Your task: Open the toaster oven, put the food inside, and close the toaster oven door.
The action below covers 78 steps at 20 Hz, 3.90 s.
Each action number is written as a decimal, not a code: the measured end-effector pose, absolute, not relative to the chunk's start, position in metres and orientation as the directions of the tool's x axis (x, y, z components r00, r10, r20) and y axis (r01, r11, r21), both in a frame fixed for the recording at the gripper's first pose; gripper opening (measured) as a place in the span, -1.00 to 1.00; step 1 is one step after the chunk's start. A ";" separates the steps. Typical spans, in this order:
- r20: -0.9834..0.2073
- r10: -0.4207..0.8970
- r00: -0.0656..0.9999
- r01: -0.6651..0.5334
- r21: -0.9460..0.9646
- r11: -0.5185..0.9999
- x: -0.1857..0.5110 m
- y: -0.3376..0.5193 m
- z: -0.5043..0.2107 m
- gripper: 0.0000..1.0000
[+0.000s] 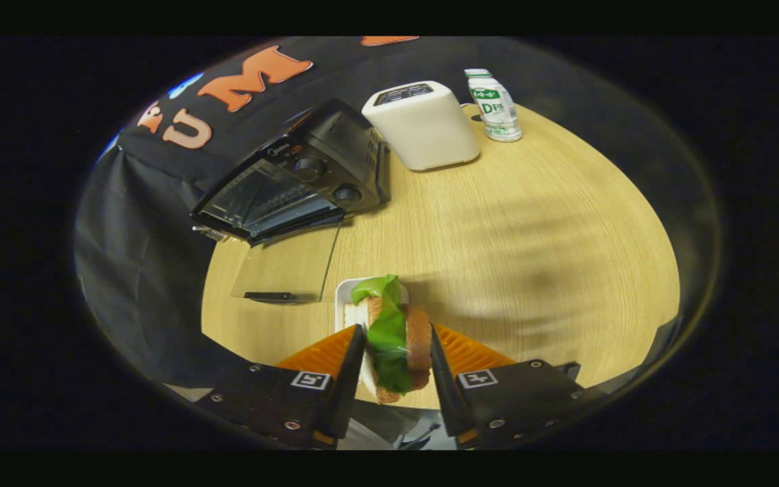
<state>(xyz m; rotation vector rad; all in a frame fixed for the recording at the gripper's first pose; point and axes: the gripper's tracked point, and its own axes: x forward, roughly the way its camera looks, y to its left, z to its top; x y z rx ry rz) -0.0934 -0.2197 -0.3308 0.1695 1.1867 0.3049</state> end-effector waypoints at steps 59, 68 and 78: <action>-0.423 0.175 0.889 0.359 0.881 0.308 0.112 0.044 -0.350 -0.04; -0.512 0.126 0.849 0.440 0.820 0.366 0.090 0.026 -0.365 0.96; -0.499 0.287 0.818 0.248 0.755 0.608 -0.016 0.044 -0.336 0.96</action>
